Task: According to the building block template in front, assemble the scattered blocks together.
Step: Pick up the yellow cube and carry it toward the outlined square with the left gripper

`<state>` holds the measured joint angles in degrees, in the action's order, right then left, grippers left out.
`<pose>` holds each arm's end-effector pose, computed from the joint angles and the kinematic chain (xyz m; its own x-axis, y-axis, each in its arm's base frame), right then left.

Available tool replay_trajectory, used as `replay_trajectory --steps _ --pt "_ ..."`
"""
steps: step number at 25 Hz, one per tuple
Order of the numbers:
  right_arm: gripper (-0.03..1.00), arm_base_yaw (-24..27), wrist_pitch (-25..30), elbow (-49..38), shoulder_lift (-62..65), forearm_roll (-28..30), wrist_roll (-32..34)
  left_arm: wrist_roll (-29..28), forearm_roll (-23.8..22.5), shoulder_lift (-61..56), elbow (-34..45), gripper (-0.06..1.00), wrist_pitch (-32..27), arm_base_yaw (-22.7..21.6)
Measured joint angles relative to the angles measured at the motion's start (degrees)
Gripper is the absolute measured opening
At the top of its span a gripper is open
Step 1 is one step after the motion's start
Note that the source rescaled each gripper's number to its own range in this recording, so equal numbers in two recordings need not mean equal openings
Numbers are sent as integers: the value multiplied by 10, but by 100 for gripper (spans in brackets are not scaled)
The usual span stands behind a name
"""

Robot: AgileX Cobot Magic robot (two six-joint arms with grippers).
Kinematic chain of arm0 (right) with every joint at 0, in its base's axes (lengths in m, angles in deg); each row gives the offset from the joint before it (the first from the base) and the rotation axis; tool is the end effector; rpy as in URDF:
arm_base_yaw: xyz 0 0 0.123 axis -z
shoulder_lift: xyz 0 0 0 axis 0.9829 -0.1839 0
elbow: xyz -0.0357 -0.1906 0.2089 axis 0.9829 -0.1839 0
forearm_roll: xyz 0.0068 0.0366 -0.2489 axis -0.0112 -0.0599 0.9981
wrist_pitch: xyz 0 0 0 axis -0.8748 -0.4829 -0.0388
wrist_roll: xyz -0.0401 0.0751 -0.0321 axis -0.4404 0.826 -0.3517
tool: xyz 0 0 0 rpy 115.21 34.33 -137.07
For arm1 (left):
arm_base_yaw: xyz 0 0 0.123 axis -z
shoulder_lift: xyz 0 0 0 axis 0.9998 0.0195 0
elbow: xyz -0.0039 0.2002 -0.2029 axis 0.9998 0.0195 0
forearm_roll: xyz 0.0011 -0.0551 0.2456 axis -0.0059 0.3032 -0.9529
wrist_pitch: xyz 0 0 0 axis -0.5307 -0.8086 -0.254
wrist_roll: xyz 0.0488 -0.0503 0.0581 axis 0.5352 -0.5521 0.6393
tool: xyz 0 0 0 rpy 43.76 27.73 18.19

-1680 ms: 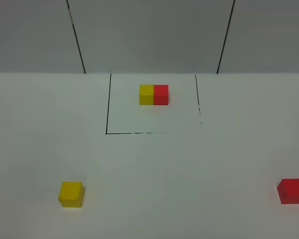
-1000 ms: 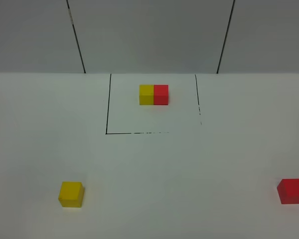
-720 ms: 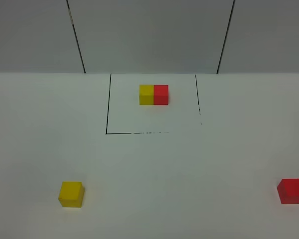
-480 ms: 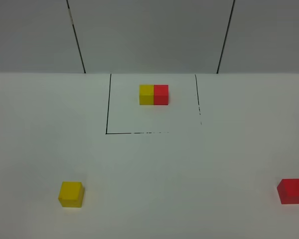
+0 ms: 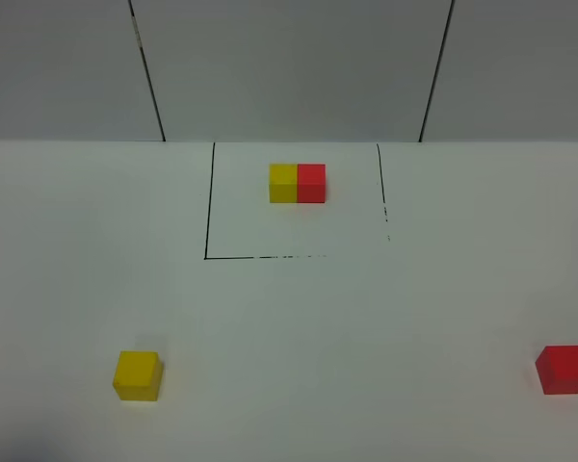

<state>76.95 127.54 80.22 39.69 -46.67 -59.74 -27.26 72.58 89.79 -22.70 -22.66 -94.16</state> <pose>-0.0055 0.0098 0.2748 -0.4551 -0.0356 -0.8897 -0.1461 0.9887 0.0352 0.0959 -0.0129 0.2946 -0.8189 -0.1003 -0.5651 0.0249 0.9775 -0.2096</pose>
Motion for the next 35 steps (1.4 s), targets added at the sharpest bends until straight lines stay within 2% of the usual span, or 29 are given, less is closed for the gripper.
replay_trajectory --steps 5,9,14,19,23,28,35 --pt "76 0 0 0 0 0 0 0 14 147 -29 56 5 0" --pt "76 0 0 0 0 0 0 0 14 234 -33 56 32 6" --pt "76 0 0 0 0 0 0 -12 -11 313 -44 56 71 70" --pt "76 0 0 0 0 0 0 -87 -74 385 -95 56 105 160" --pt "76 0 0 0 0 0 0 -132 -108 457 -148 56 105 200" --pt "76 0 0 0 0 0 0 -150 -118 544 -198 58 108 234" --pt "76 0 0 0 0 0 0 -162 -121 626 -205 69 139 236"
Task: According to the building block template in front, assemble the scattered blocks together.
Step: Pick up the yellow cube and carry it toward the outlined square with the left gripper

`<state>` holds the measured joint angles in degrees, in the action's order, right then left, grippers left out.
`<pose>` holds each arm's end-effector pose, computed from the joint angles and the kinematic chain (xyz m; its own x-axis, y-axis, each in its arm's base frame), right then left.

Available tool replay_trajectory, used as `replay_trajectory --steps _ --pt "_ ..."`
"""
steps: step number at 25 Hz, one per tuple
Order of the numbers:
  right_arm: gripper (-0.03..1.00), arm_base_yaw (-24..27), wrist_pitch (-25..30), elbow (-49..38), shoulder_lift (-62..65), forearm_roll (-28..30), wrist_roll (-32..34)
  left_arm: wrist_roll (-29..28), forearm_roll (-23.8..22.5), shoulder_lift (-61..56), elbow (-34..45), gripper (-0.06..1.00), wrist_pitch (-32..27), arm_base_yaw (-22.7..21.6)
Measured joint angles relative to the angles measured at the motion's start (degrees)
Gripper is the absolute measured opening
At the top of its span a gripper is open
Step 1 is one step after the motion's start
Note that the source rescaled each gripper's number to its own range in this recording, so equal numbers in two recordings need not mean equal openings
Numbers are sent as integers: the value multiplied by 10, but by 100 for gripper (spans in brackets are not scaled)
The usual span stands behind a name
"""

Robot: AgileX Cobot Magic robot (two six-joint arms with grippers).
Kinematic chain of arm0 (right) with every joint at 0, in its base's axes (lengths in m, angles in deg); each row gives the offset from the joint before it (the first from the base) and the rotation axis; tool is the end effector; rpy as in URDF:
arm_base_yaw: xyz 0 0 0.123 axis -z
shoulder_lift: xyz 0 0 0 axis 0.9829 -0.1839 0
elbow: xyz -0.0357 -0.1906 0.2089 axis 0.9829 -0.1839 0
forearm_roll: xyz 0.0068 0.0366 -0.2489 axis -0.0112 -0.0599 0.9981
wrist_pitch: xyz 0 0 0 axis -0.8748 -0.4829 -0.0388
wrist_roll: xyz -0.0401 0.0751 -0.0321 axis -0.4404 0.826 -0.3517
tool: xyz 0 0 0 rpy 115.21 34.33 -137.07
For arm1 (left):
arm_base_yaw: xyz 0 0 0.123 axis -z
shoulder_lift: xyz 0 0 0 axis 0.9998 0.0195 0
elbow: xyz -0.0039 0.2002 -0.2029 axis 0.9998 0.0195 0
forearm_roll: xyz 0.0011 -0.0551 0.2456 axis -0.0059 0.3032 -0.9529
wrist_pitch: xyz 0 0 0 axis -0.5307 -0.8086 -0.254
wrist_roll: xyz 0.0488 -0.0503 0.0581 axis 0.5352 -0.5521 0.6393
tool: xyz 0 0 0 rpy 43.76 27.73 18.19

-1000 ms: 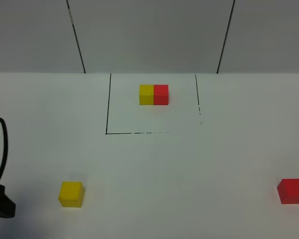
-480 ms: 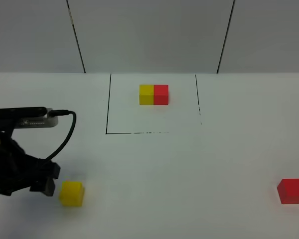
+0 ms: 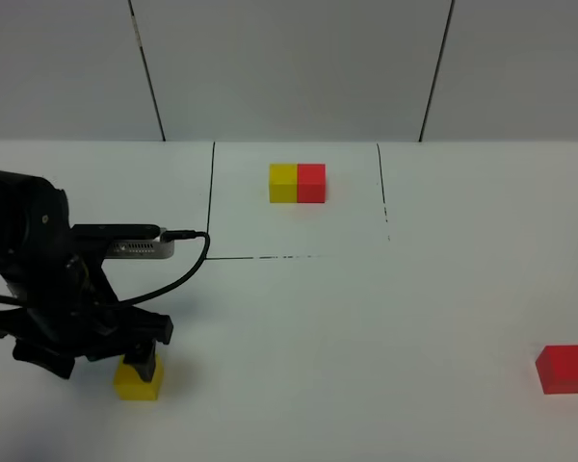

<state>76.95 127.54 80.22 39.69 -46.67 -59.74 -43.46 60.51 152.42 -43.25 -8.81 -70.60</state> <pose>-0.0055 0.0098 0.2748 -0.4551 -0.0356 -0.8897 -0.1461 0.9887 0.0352 0.2895 -0.1001 0.1723 -0.9911 0.1009 -0.0864 0.1068 0.9920 -0.0667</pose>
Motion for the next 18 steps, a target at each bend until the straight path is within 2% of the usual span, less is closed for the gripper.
replay_trajectory --steps 5,18 --pt "76 0 0 0 0 0 0 -18 1 22 0 69 44 0" --pt "76 0 0 0 0 0 0 -22 13 56 0 69 90 0"
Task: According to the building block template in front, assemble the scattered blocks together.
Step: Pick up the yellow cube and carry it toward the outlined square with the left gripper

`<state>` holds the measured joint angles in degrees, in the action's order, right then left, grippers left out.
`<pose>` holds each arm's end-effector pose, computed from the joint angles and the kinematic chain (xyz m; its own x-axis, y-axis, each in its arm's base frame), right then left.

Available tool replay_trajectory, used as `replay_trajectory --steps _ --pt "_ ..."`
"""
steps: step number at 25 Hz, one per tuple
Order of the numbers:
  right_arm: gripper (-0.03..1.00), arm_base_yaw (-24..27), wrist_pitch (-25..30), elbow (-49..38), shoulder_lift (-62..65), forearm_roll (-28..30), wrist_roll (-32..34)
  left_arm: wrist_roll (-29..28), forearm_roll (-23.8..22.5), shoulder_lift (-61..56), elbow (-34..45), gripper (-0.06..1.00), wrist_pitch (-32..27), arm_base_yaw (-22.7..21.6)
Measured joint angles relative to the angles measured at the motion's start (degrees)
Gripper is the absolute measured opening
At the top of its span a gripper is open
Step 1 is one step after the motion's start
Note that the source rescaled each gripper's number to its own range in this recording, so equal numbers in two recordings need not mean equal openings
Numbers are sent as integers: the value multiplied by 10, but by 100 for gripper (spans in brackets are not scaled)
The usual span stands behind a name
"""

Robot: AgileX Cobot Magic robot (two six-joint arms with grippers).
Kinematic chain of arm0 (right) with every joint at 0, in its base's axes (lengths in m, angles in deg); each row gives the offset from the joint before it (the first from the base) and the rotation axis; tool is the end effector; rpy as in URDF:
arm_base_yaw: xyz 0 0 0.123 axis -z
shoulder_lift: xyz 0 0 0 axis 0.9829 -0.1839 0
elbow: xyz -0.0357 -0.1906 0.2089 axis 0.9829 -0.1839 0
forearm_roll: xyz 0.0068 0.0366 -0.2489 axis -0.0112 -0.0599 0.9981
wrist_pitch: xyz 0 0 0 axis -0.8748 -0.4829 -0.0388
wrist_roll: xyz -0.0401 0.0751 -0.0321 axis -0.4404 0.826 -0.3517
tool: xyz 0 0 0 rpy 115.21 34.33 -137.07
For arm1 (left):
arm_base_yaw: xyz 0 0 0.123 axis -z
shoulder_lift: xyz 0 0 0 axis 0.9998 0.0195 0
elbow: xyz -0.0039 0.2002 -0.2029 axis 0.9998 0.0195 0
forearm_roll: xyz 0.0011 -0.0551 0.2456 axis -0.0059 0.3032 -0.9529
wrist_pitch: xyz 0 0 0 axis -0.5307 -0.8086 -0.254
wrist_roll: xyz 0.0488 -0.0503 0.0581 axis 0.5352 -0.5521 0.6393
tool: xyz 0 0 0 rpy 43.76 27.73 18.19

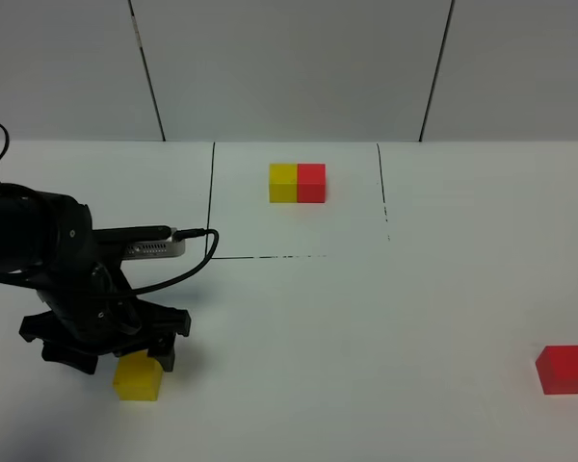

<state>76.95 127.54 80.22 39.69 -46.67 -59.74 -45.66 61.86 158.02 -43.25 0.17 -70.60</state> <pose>-0.0055 0.0098 0.2748 -0.4551 -0.0356 -0.8897 -0.1461 0.9887 0.0352 0.3060 -0.1063 0.1434 -0.9899 0.0357 -0.1370 0.0491 0.9942 -0.0952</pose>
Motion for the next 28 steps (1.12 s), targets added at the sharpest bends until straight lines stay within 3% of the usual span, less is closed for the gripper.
replay_trajectory --steps 19,22,24,27,28 --pt "76 0 0 0 0 0 0 0 5 62 0 67 5 0" --pt "76 0 0 0 0 0 0 0 6 62 0 56 11 3" --pt "76 0 0 0 0 0 0 0 7 62 0 41 13 7" --pt "76 0 0 0 0 0 0 0 20 63 0 4 12 11" --pt "76 0 0 0 0 0 0 0 23 63 0 0 10 11"
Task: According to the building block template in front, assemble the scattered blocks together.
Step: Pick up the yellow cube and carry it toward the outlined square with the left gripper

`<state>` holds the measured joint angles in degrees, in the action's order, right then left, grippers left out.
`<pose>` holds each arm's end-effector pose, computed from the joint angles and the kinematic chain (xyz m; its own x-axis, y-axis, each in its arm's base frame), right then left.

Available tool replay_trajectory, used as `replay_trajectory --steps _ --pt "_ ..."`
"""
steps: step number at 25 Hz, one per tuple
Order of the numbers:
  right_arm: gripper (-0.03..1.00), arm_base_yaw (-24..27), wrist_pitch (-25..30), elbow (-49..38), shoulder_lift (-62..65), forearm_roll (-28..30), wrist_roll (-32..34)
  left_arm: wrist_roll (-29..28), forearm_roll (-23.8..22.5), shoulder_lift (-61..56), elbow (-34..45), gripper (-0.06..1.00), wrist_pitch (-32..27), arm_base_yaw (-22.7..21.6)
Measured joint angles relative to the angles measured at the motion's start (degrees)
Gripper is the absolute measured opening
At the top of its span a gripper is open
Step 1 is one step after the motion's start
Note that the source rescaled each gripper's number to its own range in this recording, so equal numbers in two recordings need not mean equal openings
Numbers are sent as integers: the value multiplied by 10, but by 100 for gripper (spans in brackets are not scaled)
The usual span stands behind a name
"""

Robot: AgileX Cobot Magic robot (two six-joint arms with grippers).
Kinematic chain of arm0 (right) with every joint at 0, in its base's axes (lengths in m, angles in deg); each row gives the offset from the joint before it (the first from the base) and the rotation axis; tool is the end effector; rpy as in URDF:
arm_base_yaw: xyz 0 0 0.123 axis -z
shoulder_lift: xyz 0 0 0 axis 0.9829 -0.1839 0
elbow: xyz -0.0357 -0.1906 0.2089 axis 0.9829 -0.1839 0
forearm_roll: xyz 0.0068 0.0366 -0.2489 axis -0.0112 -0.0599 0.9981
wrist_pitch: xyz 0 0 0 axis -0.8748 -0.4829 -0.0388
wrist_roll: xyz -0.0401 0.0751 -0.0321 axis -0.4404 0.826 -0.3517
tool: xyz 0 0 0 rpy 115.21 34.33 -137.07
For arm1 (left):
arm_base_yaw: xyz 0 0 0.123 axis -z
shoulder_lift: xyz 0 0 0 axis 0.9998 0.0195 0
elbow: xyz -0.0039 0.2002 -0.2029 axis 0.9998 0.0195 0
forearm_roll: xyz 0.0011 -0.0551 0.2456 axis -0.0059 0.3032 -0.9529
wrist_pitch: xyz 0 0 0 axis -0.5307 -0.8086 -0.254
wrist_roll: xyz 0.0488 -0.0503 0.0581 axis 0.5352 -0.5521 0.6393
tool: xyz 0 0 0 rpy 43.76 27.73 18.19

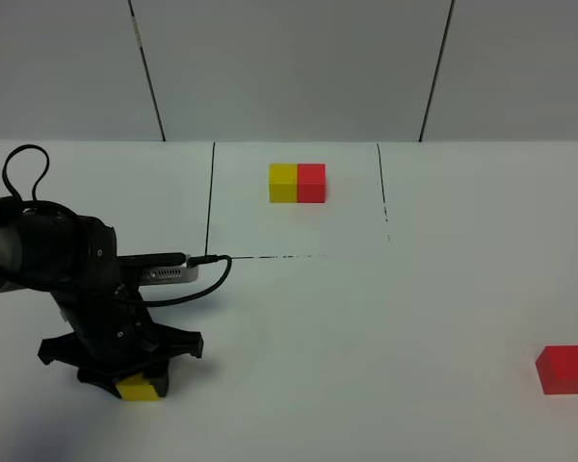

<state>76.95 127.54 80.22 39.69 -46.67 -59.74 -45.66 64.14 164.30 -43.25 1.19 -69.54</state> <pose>-0.0055 0.0098 0.2748 -0.4551 -0.0356 -0.8897 -0.1461 0.9887 0.0352 0.3052 -0.1146 0.1081 -0.9988 0.0249 -0.0418 0.0288 0.9951 -0.0944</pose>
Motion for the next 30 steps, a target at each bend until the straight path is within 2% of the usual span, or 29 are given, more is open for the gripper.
replay_trajectory --steps 5,7,14,20,23,30 --pt "76 0 0 0 0 0 0 8 4 -6 -1 0 -16 0" --pt "76 0 0 0 0 0 0 29 -4 -16 -13 0 -35 0" --pt "76 0 0 0 0 0 0 207 -7 -40 -141 0 -131 6" --pt "76 0 0 0 0 0 0 353 -8 -23 -255 0 -185 45" --pt "76 0 0 0 0 0 0 411 -8 -7 -305 0 -193 75" --pt "76 0 0 0 0 0 0 483 -10 65 -412 0 -253 139"
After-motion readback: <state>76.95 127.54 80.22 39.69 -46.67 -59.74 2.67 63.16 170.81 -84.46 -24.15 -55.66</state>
